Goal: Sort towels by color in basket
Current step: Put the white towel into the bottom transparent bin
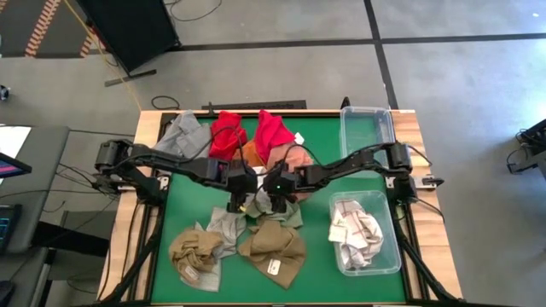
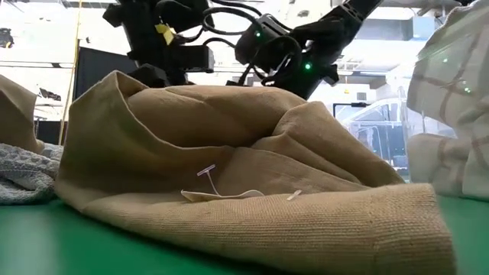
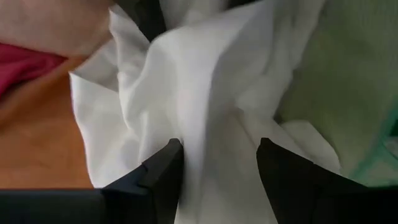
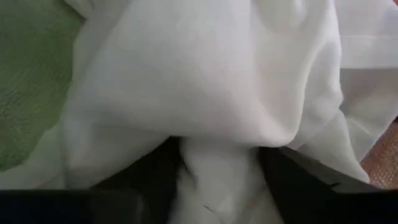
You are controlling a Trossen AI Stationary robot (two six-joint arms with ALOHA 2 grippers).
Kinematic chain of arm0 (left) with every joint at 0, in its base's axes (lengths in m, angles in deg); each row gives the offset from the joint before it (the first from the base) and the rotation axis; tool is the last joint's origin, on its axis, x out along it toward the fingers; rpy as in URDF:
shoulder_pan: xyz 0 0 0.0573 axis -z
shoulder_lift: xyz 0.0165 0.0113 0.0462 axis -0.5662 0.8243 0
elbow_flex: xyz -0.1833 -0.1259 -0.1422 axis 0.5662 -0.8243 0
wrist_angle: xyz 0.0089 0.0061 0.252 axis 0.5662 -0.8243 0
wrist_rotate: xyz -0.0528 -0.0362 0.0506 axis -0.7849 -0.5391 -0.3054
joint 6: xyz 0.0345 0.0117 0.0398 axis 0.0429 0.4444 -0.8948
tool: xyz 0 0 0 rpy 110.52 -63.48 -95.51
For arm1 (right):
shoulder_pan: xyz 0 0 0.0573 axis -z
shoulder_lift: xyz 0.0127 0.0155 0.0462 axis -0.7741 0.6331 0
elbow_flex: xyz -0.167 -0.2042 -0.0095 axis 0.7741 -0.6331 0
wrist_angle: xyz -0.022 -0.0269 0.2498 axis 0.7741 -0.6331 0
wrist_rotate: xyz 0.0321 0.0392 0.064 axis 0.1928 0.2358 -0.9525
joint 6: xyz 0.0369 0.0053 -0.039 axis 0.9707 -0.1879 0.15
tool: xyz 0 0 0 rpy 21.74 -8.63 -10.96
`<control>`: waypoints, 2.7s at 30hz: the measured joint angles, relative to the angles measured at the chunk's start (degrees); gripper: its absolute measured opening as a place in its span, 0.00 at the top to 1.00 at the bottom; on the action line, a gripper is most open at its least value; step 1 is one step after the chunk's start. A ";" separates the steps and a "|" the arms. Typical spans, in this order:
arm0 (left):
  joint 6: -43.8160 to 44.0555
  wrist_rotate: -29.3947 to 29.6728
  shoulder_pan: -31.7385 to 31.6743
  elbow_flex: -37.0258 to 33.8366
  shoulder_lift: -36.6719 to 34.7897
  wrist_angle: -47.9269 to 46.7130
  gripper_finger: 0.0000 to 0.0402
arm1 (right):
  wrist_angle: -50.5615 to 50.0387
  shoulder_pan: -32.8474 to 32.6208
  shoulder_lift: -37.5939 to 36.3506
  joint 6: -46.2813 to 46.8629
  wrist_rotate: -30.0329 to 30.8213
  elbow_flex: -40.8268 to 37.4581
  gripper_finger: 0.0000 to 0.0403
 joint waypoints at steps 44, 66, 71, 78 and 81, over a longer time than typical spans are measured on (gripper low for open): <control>8.65 1.62 12.38 0.02 -8.86 -4.49 0.52 | -40.00 -33.29 -47.70 19.11 23.81 1.80 0.94; 8.89 1.62 12.36 0.04 -8.86 -0.90 0.52 | -72.95 -51.62 -45.41 68.03 7.49 1.78 0.94; 8.75 1.62 12.36 0.07 -8.86 0.51 0.52 | -68.74 -50.33 -39.55 64.95 3.60 1.77 0.94; 9.04 1.62 12.36 0.07 -8.86 0.51 0.52 | -61.35 -47.16 -30.28 58.19 -2.66 -0.59 0.94; 9.48 1.60 12.36 0.07 -8.86 0.49 0.52 | -59.70 -45.84 -26.59 56.03 -5.41 -2.32 0.94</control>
